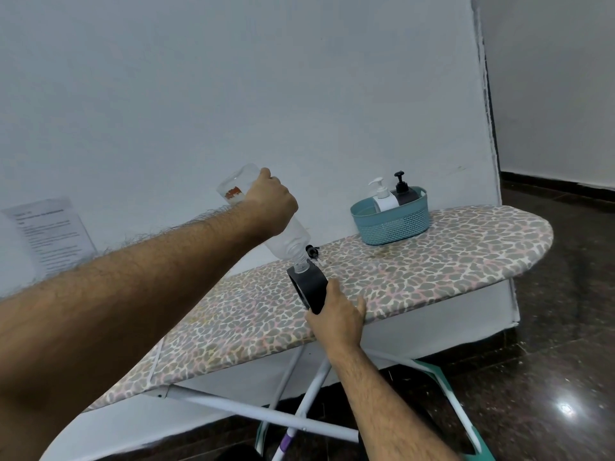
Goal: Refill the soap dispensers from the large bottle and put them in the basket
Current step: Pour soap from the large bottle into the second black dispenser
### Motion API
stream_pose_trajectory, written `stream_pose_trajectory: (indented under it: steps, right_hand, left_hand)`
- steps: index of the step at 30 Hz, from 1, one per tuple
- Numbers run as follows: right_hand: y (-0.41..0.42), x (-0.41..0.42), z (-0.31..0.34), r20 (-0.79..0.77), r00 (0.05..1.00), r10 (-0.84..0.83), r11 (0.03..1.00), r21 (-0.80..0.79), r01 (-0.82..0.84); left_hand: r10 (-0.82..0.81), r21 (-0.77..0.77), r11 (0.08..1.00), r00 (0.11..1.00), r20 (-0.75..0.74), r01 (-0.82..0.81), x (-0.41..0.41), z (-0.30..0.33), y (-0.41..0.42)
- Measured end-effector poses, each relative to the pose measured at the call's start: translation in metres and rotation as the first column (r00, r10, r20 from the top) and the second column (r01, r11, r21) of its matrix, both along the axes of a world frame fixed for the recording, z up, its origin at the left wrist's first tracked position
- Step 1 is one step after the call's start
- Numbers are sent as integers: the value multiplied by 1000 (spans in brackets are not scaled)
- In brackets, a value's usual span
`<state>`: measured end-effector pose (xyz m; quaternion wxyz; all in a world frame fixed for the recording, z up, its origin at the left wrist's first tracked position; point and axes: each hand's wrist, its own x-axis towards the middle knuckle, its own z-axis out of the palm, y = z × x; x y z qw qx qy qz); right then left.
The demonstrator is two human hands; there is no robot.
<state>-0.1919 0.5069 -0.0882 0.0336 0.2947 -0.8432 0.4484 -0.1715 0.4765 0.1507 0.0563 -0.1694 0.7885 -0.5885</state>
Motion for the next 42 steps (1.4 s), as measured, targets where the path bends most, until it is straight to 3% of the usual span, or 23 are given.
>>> stream_pose_trajectory:
  steps: [42]
  right_hand:
    - [4,2,3,-3,1000,6,1000,13,-6]
  left_hand:
    - [26,-104,994,999,43,-22,-6,-6,13]
